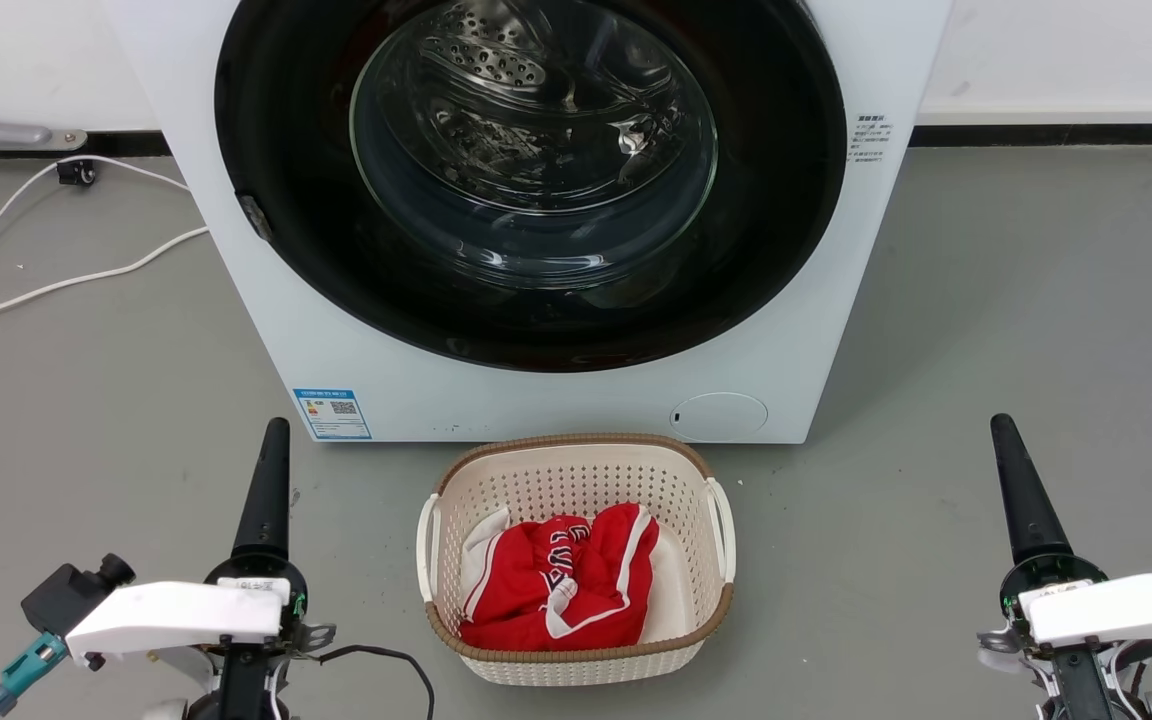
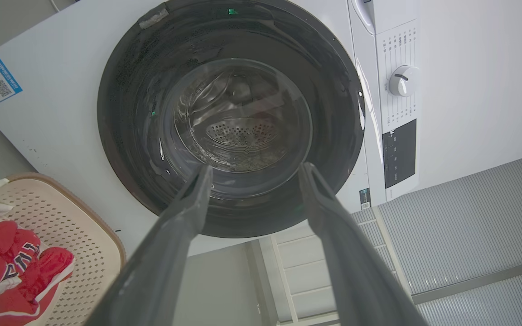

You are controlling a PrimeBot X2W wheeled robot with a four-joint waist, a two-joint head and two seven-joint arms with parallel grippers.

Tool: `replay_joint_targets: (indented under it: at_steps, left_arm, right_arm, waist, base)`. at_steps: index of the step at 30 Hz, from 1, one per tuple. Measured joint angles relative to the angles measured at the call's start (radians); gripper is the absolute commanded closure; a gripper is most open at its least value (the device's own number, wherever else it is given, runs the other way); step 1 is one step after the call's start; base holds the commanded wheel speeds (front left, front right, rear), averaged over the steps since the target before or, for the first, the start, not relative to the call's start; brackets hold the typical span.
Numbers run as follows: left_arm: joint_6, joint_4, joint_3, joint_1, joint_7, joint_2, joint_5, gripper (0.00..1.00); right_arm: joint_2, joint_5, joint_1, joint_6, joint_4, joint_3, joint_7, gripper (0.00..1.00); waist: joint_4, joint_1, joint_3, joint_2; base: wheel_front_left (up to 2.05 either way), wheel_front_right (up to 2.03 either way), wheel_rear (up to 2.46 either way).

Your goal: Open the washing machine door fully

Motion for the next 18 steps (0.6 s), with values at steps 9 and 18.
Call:
replay_joint_targets:
  at_steps: [9, 18]
  left_arm:
    - [0.0, -0.039, -0.03, 0.0, -0.034, 0.0, 0.213, 0.0]
    - [0.0, -0.058, -0.054, 0.001, -0.062, 0.0, 0.429, 0.0]
  right_arm:
    - [0.0, -0.255, 0.013, 0.0, -0.059, 0.01, -0.032, 0.0]
    - [0.0, -0.447, 0.036, 0.0, -0.063, 0.012, -0.059, 0.0]
  waist:
    - [0.003, -0.0001, 0.0, 0.0]
    - [0.006, -0.0001, -0.003, 0.0]
  base:
    - [0.0, 0.0, 0.0]
    - [0.0, 0.0, 0.0]
